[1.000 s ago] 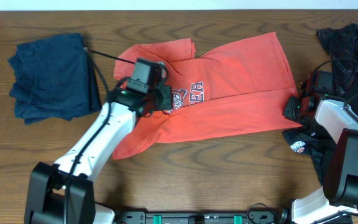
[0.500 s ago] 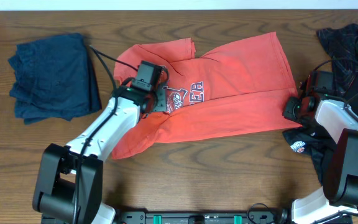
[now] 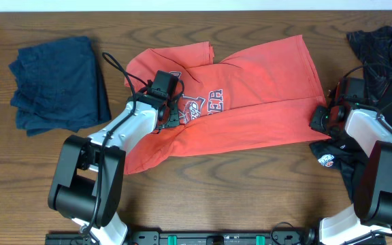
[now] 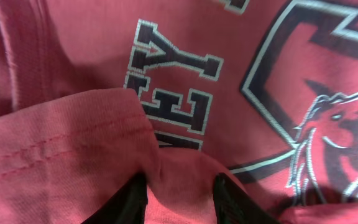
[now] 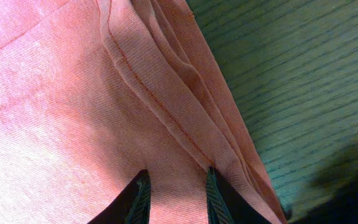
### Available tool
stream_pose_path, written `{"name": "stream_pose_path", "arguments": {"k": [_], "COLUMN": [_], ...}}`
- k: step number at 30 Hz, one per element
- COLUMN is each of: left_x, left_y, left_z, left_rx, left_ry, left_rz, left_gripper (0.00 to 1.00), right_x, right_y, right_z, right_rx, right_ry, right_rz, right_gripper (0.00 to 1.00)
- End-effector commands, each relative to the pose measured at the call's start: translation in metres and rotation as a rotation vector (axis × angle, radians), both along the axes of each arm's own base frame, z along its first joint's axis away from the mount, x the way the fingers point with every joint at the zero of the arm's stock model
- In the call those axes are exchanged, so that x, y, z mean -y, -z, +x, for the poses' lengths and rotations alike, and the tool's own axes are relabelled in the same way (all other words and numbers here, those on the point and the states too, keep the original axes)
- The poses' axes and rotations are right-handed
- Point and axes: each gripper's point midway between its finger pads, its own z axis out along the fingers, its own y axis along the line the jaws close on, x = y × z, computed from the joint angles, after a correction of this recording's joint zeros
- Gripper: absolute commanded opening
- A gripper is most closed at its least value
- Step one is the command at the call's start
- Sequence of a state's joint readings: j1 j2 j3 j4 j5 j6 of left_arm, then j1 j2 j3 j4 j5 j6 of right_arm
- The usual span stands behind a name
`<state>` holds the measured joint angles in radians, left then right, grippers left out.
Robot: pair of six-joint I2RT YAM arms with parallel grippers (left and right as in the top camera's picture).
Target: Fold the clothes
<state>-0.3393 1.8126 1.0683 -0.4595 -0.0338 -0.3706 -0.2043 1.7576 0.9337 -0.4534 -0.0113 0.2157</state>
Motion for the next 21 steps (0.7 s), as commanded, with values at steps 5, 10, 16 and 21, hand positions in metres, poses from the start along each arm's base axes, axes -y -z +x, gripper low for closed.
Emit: {"name": "stream_pose_path", "arguments": {"k": [5, 10, 16, 21], "left_x": [-0.004, 0.018, 0.06, 0.062], "left_y": [-0.002, -0.023, -0.084, -0.097], "left_z": [0.004, 0.012, 0.011, 0.008], "left_rx": [0.022, 0.055, 0.194, 0.259], "left_ry": [-0.021, 0.035, 0.165, 0.175], "left_rz": [0.012, -0.087, -0.206, -0.111], "left_gripper": [0.06, 0.06, 0.06, 0.06], "right_x": [0.001, 0.001, 0.001, 0.004], "right_y": [0.005, 0.005, 0.005, 0.005], "right_z": [-0.01, -0.011, -0.011, -0.011], "right_rx": [-0.032, -0.033, -0.033, -0.037], "right_ry": [-0.005, -0.006, -0.006, -0.002], "right_rz": [-0.011, -0.011, -0.012, -0.026], "right_gripper": [0.29, 0.29, 0.29, 0.29]}}
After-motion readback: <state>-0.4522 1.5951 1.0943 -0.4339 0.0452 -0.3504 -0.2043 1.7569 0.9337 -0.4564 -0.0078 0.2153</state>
